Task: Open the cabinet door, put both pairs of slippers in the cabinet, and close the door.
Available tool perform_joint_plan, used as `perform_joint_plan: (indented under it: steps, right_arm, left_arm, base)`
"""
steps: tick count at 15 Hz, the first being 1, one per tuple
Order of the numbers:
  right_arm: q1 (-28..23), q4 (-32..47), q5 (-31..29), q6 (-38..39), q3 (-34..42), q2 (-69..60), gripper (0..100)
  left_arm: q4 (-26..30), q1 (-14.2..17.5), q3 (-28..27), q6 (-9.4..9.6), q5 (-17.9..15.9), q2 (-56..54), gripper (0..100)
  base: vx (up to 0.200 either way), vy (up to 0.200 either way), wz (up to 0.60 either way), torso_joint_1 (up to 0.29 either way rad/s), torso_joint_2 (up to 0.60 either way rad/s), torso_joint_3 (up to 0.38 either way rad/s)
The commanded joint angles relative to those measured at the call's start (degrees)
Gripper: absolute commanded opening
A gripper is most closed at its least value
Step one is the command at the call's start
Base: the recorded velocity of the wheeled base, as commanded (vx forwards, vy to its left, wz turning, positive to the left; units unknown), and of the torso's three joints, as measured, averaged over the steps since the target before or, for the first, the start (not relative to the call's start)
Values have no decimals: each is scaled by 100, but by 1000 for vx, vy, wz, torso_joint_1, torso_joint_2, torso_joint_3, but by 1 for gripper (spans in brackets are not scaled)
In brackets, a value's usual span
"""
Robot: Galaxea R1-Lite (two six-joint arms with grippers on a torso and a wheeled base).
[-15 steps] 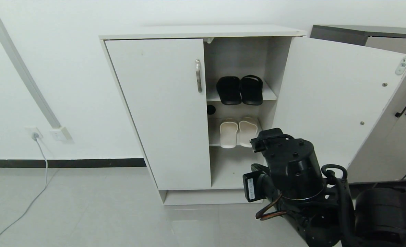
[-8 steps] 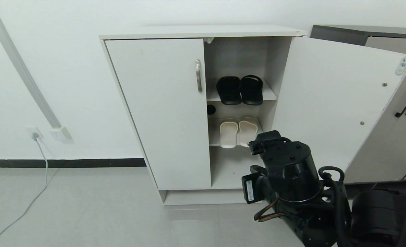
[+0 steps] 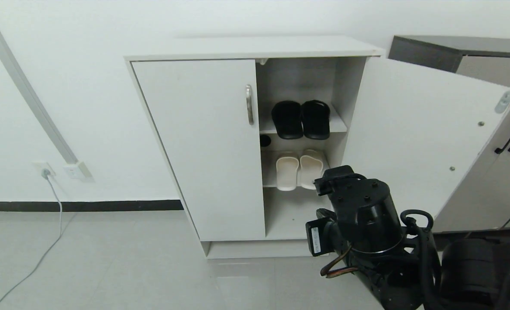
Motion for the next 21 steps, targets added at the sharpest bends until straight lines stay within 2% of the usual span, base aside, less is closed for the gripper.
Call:
perform_joint_plan:
  steps: [1, 11, 21]
  right_arm:
    - [-2, 3, -5, -3, 0, 3, 0]
    - [-2, 3, 4, -11, 26, 3, 0]
    - [6, 12, 22, -11, 44, 20, 0]
  left_arm:
    - [9, 4, 5, 5, 6, 5, 0]
    - [9, 4, 5, -4, 6, 5, 0]
    - [18, 4, 5, 5, 6, 5, 0]
  base:
    - [0, 0, 0, 36, -574, -359]
    - [0, 0, 0, 122, -475, -339]
    - [0, 0, 0, 202, -510, -314]
